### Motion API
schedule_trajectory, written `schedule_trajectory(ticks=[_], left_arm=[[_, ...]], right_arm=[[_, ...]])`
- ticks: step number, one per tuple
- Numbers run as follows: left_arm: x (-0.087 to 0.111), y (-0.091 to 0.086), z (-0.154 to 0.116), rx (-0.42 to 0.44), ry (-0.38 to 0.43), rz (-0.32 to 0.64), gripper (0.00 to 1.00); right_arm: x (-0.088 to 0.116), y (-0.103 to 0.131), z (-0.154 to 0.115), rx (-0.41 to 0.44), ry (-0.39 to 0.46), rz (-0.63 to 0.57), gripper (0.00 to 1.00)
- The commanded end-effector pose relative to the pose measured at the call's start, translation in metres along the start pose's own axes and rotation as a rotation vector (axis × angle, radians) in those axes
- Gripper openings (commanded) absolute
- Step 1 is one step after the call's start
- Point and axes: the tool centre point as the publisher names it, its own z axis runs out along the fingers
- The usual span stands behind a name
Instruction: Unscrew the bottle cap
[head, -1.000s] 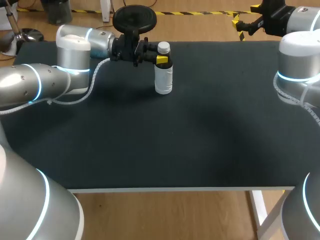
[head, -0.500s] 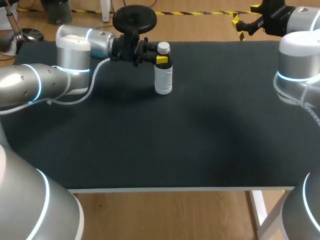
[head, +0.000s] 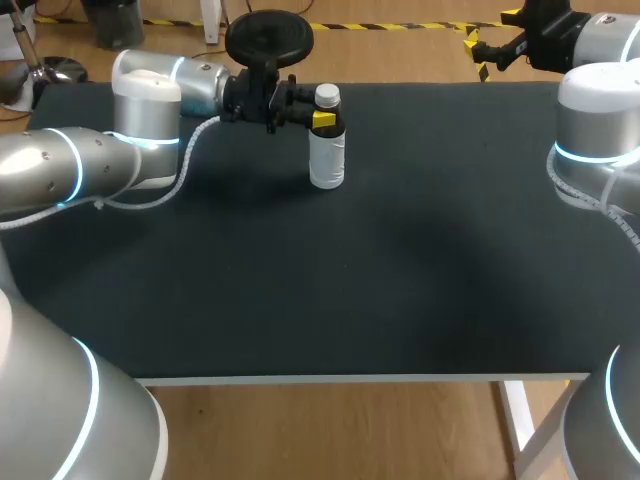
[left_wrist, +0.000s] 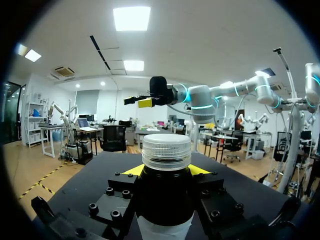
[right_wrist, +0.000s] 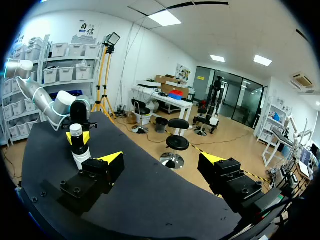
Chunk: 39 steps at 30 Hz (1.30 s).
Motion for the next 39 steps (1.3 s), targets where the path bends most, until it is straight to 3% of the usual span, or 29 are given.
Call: schedule_trajectory(ticks=[1, 12, 16, 21, 28, 39], left_arm=[[-0.002, 0.001, 0.000, 0.001, 0.004, -0.001, 0.00], [-0.002, 0.001, 0.000, 0.001, 0.004, -0.001, 0.00], [-0.002, 0.001, 0.000, 0.001, 0.004, -0.001, 0.00], [-0.002, 0.001, 0.000, 0.001, 0.004, -0.001, 0.00], [-0.002, 0.001, 0.000, 0.001, 0.004, -0.001, 0.00], [-0.002, 0.001, 0.000, 0.001, 0.004, -0.001, 0.00]], right_arm=[[0.000, 0.000, 0.000, -0.001, 0.000, 0.000, 1.00], [0.000, 0.000, 0.000, -0.001, 0.000, 0.000, 1.00], [0.016, 0.005, 0.004, -0.055, 0.152, 0.000, 1.00], [0.035, 0.009, 0.003, -0.124, 0.252, 0.018, 1.00], [0.063, 0.011, 0.008, -0.207, 0.324, 0.067, 1.00], [0.119, 0.022, 0.034, -0.225, 0.422, 0.041, 1.00]])
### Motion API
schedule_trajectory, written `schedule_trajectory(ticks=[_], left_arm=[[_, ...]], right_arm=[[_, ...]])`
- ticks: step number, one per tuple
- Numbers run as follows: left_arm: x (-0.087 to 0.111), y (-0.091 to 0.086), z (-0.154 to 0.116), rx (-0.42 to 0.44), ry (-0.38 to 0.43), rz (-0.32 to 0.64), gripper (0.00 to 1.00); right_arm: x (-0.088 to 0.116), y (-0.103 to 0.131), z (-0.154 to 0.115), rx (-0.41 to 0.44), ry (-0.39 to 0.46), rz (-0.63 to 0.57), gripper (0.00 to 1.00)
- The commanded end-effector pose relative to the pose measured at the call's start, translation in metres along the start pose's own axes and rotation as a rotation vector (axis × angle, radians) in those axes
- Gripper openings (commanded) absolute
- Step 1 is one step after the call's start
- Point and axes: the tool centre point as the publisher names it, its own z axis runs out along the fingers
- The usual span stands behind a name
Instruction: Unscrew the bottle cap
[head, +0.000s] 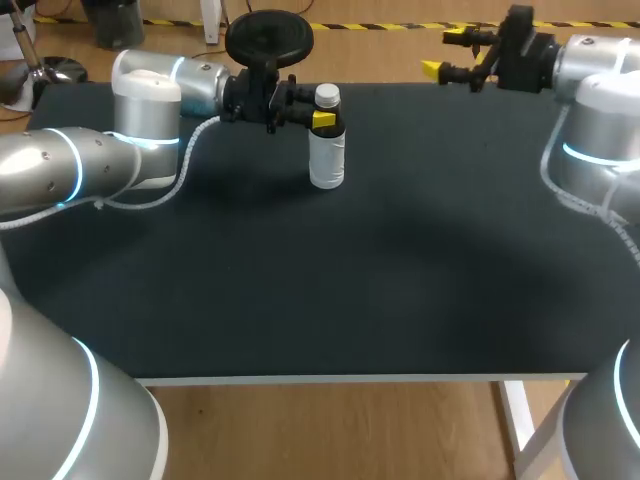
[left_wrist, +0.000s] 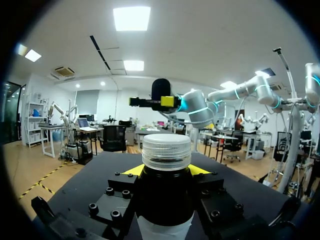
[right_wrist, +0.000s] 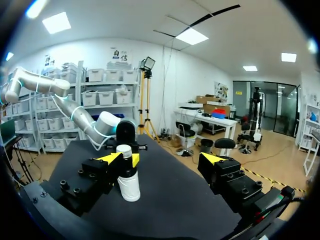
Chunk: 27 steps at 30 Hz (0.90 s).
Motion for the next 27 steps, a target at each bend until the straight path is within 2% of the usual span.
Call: schedule_trajectory(ticks=[1, 9, 12, 27], left_arm=[[-0.002, 0.001, 0.000, 0.001, 0.004, -0.001, 0.00], [-0.002, 0.001, 0.000, 0.001, 0.004, -0.001, 0.00], [-0.002, 0.001, 0.000, 0.001, 0.004, -0.001, 0.00], [-0.002, 0.001, 0.000, 0.001, 0.004, -0.001, 0.00]], right_arm=[[0.014, 0.000, 0.018, -0.008, 0.019, -0.004, 1.00], [0.043, 0.000, 0.039, -0.022, 0.050, 0.002, 1.00], [0.053, -0.003, 0.043, -0.020, 0.008, 0.009, 1.00], [0.078, -0.001, 0.061, -0.002, -0.179, 0.031, 1.00]])
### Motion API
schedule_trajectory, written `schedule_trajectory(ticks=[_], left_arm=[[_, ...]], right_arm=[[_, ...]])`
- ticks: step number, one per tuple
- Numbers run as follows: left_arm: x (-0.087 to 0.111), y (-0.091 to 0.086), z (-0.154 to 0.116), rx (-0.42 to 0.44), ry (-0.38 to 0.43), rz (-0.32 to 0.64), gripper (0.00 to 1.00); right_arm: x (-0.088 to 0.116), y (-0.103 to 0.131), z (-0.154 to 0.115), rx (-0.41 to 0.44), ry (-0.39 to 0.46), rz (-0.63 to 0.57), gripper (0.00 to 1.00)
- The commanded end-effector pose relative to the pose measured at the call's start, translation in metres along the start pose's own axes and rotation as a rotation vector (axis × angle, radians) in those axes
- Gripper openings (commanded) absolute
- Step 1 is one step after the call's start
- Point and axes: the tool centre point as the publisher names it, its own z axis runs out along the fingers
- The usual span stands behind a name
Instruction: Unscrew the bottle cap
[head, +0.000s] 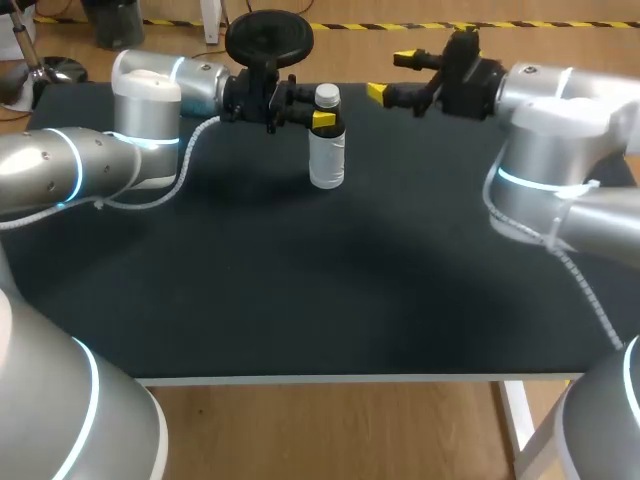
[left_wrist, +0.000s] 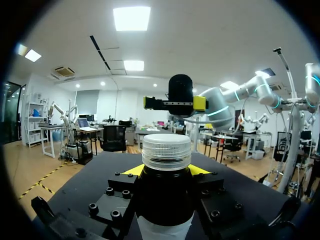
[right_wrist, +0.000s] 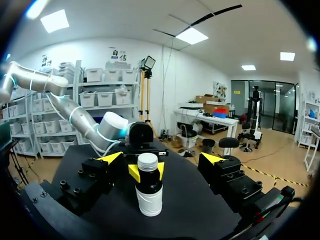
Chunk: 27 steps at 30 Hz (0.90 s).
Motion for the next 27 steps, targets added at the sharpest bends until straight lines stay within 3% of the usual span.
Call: schedule_trajectory(ticks=[1, 12, 27], left_arm=[[-0.002, 0.001, 0.000, 0.001, 0.004, -0.001, 0.00], [-0.002, 0.001, 0.000, 0.001, 0.004, -0.001, 0.00], [-0.002, 0.001, 0.000, 0.001, 0.004, -0.001, 0.00]], right_arm=[[0.011, 0.001, 0.009, 0.004, -0.134, 0.001, 1.00], [0.022, -0.004, 0.033, 0.025, -0.171, 0.031, 1.00], [0.033, -0.022, 0.065, 0.065, -0.130, 0.064, 1.00]])
